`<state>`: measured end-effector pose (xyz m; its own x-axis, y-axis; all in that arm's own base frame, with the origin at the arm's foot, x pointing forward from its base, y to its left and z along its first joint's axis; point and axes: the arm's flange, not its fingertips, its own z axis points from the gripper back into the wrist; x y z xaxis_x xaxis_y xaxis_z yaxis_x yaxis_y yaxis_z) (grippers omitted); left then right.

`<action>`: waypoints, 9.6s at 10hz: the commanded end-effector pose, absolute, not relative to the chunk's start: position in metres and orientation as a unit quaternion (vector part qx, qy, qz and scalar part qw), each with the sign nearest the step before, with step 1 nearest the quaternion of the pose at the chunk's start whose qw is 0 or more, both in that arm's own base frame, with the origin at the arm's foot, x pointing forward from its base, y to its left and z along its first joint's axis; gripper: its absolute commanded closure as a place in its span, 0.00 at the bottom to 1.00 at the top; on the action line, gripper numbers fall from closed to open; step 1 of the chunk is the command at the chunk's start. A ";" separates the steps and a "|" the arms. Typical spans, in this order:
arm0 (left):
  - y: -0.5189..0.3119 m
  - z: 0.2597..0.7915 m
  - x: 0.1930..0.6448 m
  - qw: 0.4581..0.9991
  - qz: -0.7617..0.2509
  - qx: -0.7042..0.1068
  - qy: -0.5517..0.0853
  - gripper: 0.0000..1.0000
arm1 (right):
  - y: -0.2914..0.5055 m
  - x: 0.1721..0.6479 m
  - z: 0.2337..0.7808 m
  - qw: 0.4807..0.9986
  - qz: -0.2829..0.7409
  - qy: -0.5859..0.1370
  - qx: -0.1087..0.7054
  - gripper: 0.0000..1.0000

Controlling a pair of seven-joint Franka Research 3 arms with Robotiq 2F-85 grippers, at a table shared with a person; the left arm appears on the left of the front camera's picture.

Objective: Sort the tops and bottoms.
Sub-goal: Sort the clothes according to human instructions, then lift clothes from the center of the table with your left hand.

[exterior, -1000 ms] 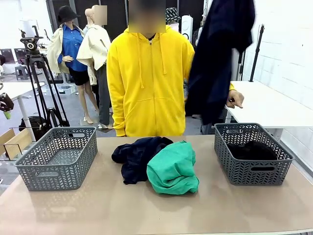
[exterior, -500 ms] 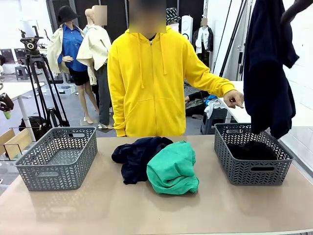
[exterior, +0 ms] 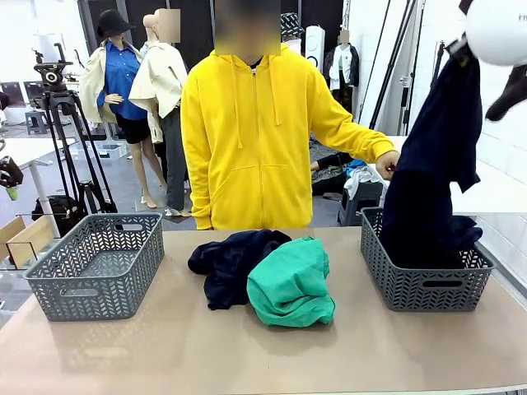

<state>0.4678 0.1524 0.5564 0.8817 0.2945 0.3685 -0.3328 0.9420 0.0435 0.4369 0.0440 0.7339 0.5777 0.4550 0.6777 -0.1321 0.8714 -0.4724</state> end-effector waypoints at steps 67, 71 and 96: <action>-0.287 0.440 0.609 0.900 -0.407 -0.125 -0.091 0.00 | -0.269 0.401 0.504 0.980 -0.133 -0.149 -0.018 0.00; -0.296 0.412 0.597 0.885 -0.439 -0.139 -0.067 0.00 | -0.269 0.401 0.504 0.980 -0.133 -0.149 -0.018 0.00; -0.269 0.661 0.544 0.856 -0.444 -0.059 -0.257 1.00 | -0.269 0.401 0.504 0.980 -0.133 -0.149 -0.018 0.00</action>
<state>0.5415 -0.2635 0.6510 0.4965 -0.7206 0.4840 0.7983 0.5981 0.0715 0.4014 -0.2684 0.5054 0.9164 -0.2679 0.2974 0.2779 0.9606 0.0088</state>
